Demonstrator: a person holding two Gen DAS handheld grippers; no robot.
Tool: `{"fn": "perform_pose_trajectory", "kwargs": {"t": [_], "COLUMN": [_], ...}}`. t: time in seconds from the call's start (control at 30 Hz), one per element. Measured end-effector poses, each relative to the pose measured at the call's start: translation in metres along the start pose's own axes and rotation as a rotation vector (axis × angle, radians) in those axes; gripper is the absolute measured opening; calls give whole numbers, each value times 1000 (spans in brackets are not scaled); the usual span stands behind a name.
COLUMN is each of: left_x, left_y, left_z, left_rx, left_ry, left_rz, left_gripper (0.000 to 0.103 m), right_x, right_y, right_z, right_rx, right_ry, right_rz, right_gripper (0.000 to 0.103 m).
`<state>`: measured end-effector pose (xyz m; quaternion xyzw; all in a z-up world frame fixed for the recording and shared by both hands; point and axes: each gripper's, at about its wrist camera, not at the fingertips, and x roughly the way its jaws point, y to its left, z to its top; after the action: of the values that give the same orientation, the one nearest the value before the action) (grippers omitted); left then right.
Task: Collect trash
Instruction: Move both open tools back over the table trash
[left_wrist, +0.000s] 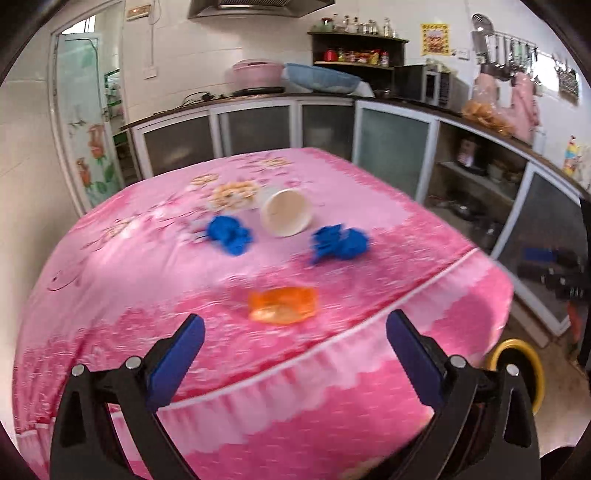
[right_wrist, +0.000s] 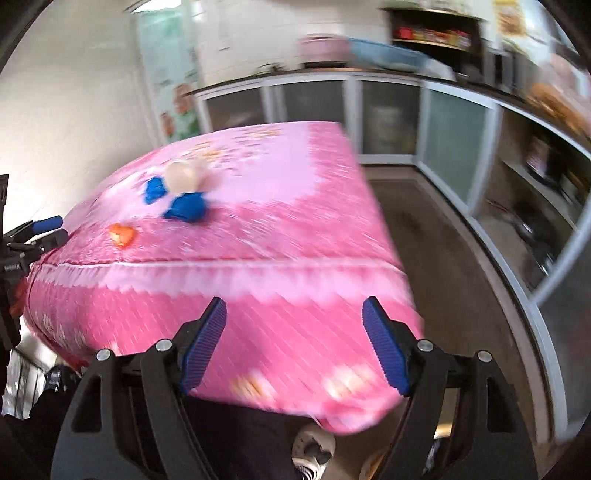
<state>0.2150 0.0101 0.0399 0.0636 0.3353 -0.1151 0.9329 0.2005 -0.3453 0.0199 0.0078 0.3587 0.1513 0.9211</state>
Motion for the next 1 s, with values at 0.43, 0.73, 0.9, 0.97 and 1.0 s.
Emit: {"fn": "perform_pose_trajectory", "kwargs": {"t": [0.43,0.73,0.9,0.97,1.0], "left_x": [80,121,132,135,137], "left_y": [30,35,37,38,37], "left_z": [8,8,14,16,17], "left_rx": [-84,-150,-165,-166,-168], "left_ry": [134,239,248,251,251], "left_rz": [-111,-171,-193,-198,-198], "left_gripper": [95,95,95,95,95], "right_x": [118,168,179,183,185], "right_y": [63,86,93,96,97], "right_z": [89,108,111,112,112], "right_rx": [-48,-93,-108,-112,-115], "right_ry": [109,222,241,247,253], "right_rz": [170,208,219,225,226], "right_gripper": [72,71,67,64,62]}}
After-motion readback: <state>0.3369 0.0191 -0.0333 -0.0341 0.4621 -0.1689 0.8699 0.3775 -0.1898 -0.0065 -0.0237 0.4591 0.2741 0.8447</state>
